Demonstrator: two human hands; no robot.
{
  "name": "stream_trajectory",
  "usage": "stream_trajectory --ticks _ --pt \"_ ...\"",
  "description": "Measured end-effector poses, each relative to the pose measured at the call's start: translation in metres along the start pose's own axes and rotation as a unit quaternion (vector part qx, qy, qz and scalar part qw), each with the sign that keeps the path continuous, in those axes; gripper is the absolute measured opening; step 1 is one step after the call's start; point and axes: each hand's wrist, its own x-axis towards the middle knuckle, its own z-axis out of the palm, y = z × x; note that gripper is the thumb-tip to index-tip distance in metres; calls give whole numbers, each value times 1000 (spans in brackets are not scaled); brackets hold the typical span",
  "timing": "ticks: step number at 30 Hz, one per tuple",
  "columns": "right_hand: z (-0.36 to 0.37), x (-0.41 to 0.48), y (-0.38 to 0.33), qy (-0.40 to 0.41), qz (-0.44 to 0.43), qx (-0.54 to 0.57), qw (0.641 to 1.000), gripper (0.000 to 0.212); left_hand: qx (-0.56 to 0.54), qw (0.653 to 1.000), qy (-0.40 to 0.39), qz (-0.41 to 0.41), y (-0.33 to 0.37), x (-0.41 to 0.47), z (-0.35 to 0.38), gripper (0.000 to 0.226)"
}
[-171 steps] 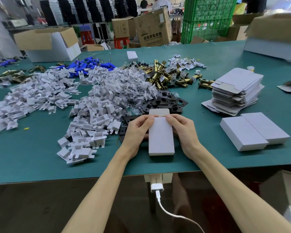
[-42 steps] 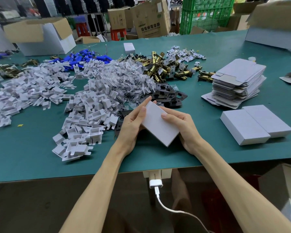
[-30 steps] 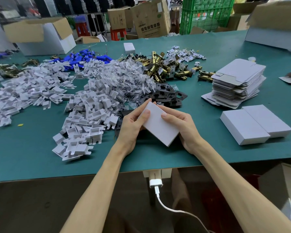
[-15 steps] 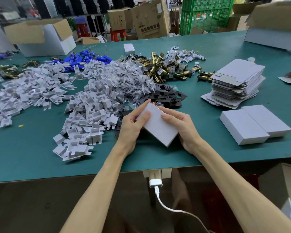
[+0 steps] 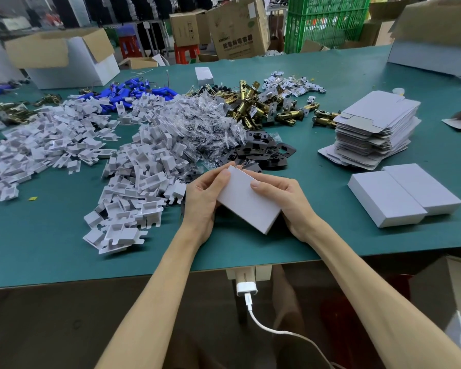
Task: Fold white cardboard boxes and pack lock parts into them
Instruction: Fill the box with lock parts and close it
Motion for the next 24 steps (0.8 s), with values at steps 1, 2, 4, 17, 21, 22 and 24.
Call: stream_trajectory --ticks 1,2,4,17,21,22,24 --pt "0 0 0 -5 1 -1 1000 30 -6 1000 3 -1 -1 0 0 21" --pt "0 0 0 -8 1 -2 1000 31 -9 1000 6 -1 -1 1 -1 21" --pt "0 0 0 -9 2 -6 1000 31 -12 1000 11 -2 -1 1 -1 21" --pt "1 -1 -1 16 1 16 1000 31 5 1000 -29 1 3 -4 2 28" --pt "1 -1 -2 34 8 27 999 35 20 999 -41 -4 6 -5 4 30" --pt "2 -1 -2 38 9 26 999 36 23 999 -42 -4 7 -5 4 30" --pt "2 -2 -3 42 9 23 999 36 30 999 -43 -4 7 -5 3 31"
